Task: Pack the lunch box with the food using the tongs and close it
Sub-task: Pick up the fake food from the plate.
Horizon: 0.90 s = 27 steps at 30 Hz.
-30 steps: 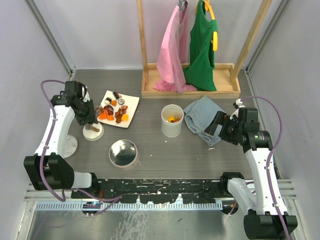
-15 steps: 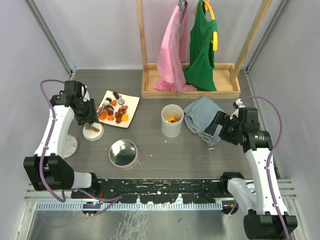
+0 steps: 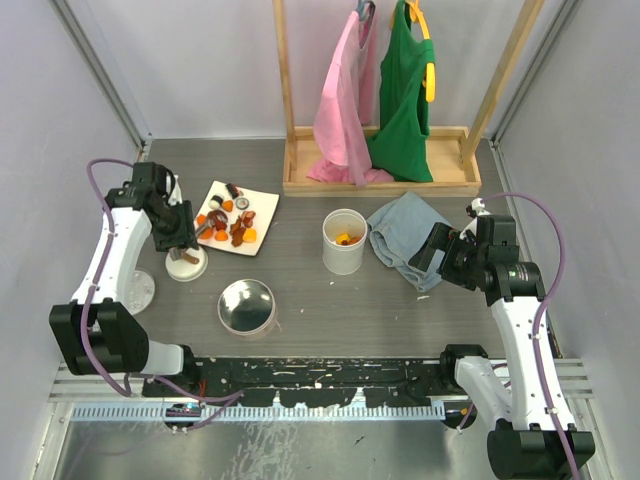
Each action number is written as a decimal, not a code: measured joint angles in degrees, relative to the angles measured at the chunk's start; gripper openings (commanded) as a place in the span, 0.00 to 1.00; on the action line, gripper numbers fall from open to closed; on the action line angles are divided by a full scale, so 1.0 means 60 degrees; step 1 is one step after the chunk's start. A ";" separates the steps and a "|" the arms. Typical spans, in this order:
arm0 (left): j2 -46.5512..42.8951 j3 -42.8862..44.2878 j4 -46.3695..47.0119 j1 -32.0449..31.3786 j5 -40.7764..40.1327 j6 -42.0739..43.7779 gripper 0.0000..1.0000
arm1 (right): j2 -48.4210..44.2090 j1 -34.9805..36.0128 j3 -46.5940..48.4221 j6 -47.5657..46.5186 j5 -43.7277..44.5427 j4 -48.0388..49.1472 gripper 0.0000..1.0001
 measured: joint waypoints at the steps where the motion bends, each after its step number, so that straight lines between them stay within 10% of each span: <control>1: 0.0022 -0.0004 0.0000 0.0000 -0.0022 0.0025 0.44 | 0.0000 0.0000 0.0000 0.0000 0.0000 0.0000 0.99; 27: 0.0860 0.0000 -0.0073 0.0000 -0.0189 0.0266 0.38 | 0.0131 0.0000 0.0000 -0.0004 0.0000 0.0011 0.99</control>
